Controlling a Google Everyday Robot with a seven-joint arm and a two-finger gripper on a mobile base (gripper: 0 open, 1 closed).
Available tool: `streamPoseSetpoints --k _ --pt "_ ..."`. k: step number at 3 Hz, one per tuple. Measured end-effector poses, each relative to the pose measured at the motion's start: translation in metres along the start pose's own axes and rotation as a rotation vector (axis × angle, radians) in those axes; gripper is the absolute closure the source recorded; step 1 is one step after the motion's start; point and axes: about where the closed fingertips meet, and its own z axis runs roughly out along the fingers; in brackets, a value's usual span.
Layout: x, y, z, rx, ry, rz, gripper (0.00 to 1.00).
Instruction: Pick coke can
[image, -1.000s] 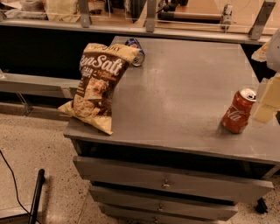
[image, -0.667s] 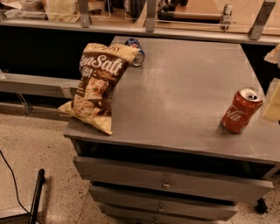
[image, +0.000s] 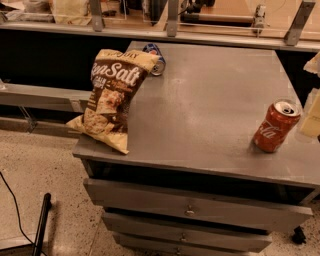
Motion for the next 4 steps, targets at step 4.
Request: streamPoseSetpoints --k 4 --pt "-0.026 -0.001 0.033 -0.115 -0.137 0.002 0.00"
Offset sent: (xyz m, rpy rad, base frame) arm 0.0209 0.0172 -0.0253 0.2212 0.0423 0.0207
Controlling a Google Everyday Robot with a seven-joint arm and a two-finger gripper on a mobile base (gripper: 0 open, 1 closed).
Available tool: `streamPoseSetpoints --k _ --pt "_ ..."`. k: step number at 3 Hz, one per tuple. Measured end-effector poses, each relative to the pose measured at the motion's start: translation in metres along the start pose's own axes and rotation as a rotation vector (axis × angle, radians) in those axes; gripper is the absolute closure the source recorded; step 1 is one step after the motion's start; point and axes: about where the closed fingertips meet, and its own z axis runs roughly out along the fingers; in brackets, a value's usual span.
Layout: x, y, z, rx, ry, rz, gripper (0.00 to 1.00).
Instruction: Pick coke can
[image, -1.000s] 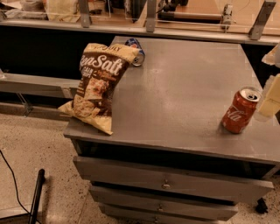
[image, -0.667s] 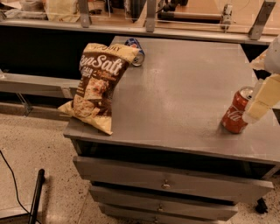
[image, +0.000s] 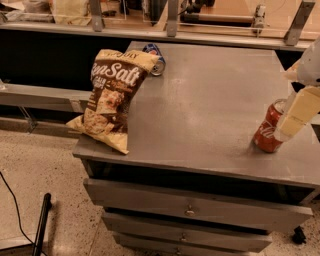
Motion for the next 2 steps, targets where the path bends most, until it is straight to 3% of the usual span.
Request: streamPoseSetpoints --k 2 --pt "0.0077 -0.0019 0.0243 -0.026 0.025 0.019 0.00"
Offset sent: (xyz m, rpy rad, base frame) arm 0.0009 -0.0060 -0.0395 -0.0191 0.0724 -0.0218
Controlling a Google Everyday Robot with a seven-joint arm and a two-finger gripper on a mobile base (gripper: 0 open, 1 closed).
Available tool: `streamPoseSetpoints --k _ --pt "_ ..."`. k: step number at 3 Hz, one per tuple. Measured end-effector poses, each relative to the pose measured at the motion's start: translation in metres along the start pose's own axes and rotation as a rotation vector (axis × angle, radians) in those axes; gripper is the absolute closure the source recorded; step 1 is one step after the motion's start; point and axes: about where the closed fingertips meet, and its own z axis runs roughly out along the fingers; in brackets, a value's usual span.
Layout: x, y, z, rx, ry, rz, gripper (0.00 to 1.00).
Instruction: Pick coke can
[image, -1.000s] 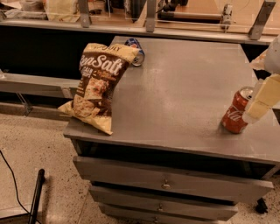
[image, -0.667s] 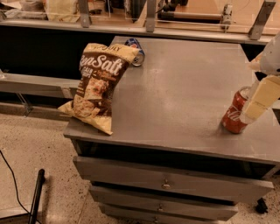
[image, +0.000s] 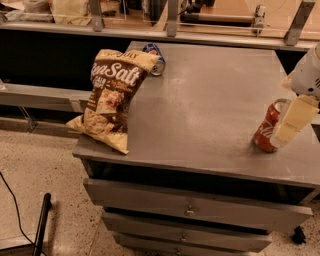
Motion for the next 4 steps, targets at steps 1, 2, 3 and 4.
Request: streamPoseSetpoints --k 1,2,3,4 --pt "-0.0011 -0.0006 0.0002 0.004 -0.002 -0.001 0.16" --pt "-0.0023 -0.0012 0.0003 0.008 -0.005 -0.003 0.39" --pt "-0.0034 -0.0017 0.0005 0.012 -0.007 -0.004 0.63" --pt "-0.0065 -0.0017 -0.0045 0.003 -0.017 -0.020 0.86"
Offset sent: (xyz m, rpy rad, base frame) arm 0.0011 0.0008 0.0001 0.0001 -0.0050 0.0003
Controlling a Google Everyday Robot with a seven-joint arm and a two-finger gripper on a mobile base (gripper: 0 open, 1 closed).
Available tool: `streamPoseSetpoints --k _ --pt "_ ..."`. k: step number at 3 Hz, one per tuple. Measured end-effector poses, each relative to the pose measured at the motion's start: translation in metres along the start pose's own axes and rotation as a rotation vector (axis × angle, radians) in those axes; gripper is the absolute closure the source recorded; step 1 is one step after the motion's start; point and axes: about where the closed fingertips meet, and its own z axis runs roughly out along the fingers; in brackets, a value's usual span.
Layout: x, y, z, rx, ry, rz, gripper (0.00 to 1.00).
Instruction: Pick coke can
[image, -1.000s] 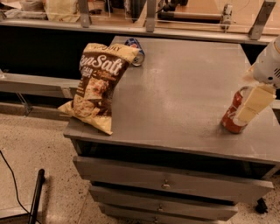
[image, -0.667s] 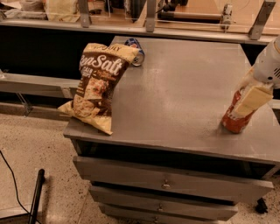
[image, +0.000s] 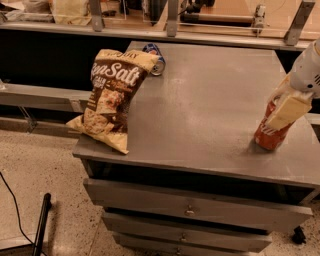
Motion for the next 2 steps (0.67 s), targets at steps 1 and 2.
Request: streamPoseSetpoints --k 1,2 --pt "-0.007 -0.006 -0.017 -0.001 -0.022 -0.009 1.00" --pt "-0.017 -0.018 -0.058 0.068 -0.042 -0.030 1.00"
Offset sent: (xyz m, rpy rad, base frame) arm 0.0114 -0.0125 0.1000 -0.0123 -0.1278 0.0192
